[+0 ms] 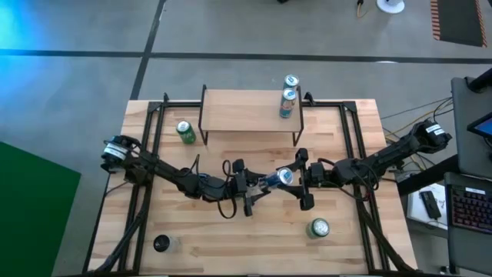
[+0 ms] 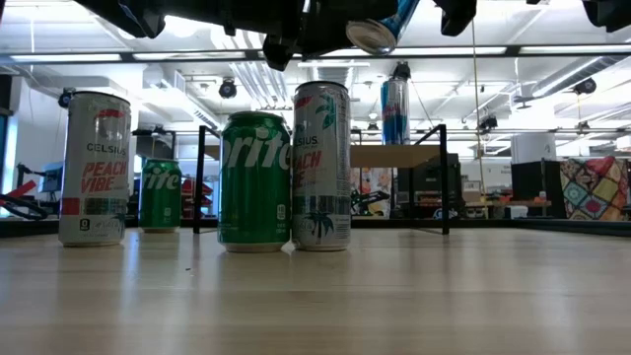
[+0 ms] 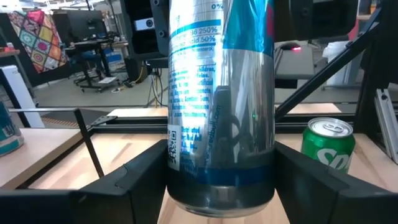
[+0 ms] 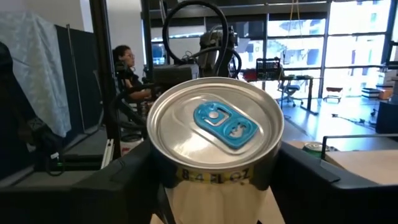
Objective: Sort soda cans
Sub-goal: Put the blue soda can on the shelf and align it with other blue soda cans
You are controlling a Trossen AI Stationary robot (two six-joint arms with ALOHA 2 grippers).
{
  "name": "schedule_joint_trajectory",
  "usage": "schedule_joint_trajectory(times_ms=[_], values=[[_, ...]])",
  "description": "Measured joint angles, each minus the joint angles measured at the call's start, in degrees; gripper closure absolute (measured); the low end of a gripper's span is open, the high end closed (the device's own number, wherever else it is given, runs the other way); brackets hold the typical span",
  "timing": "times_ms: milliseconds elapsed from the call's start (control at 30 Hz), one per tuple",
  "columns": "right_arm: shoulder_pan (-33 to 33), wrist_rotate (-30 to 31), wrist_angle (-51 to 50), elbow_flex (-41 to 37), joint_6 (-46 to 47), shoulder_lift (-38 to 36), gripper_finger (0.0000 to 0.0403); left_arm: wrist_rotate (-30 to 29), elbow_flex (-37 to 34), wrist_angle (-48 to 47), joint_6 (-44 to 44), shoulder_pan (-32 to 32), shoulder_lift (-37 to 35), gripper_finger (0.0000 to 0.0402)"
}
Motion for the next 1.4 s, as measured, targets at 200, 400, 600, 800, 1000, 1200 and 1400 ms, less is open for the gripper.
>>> schedule_joint_trajectory(times_ms=[200, 400, 600, 800, 1000, 1200, 1400], values=[[-0.6, 0.5, -8.6, 2.1, -0.5, -2.4, 0.0179, -1.1, 0.0, -0.6, -0.1, 0.1, -0.1, 0.0134], [-3.3, 8.5, -30.1, 9.8, -3.6, -9.5, 0.0173, -10.2, 0.0, -6.6, 1.3, 0.1, -3.2, 0.0106], [-13.8, 7.2, -47.7, 15.2, -5.6, -14.3, 0.0172, -10.6, 0.0, -7.6, 2.9, 0.1, -5.3, 0.0094], [-32.8, -9.9, -51.0, 15.4, -4.9, -16.7, 0.0169, -10.5, 0.0, -8.1, 4.0, 0.1, -5.6, 0.0094], [-46.3, -23.2, -51.1, 15.4, -2.3, -13.4, 0.0169, -10.5, -0.1, -8.5, 4.2, 1.0, -5.6, 0.0094], [-50.9, -25.5, -50.9, 15.3, -2.7, -8.8, 0.0168, -10.4, -0.1, -10.2, 3.7, 2.4, -5.6, 0.0094], [-51.6, -25.8, -49.2, 15.3, -2.6, -5.6, 0.0168, -10.4, -0.2, -10.9, 2.4, 2.6, -5.6, 0.0094]])
